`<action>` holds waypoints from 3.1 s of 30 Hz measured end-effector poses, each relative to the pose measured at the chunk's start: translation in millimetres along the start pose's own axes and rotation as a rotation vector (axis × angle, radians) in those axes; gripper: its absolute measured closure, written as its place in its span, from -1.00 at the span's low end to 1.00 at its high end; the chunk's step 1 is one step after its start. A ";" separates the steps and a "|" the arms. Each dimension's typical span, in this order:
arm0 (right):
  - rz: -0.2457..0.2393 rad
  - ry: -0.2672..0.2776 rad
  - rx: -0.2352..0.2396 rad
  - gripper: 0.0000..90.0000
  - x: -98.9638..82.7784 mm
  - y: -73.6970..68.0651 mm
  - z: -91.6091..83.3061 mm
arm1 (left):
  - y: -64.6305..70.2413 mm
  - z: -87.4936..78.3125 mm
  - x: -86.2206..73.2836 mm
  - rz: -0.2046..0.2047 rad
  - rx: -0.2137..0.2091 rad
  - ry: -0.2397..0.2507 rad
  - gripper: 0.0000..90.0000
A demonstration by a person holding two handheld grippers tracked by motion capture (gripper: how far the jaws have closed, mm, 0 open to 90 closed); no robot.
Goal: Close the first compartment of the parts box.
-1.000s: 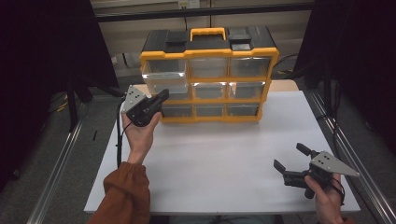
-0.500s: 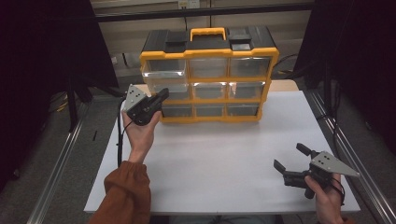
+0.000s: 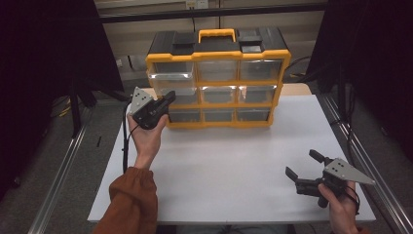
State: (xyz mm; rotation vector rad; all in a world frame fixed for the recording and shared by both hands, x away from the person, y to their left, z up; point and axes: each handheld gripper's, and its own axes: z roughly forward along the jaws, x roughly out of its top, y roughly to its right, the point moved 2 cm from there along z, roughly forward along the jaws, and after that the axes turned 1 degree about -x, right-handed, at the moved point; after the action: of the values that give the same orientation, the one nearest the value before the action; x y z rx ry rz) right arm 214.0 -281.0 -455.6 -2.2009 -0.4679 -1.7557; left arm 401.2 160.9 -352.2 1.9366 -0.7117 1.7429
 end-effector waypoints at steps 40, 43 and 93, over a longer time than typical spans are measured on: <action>0.003 0.003 0.001 -1.00 -0.1 0.3 0.0 | -4.5 9.4 3.4 0.008 0.029 -0.003 1.00; 0.004 0.000 -0.003 -1.00 0.1 0.3 -0.5 | -4.1 10.3 3.2 -0.002 0.029 0.005 1.00; 0.005 0.000 -0.002 -1.00 -0.1 0.4 -0.5 | -11.9 21.0 3.3 -0.009 0.066 0.008 1.00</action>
State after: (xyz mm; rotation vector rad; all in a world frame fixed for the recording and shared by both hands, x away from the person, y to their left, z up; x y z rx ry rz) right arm 213.7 -281.6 -455.6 -2.2010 -0.4612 -1.7546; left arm 425.1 156.6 -351.0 1.9723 -0.6489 1.7883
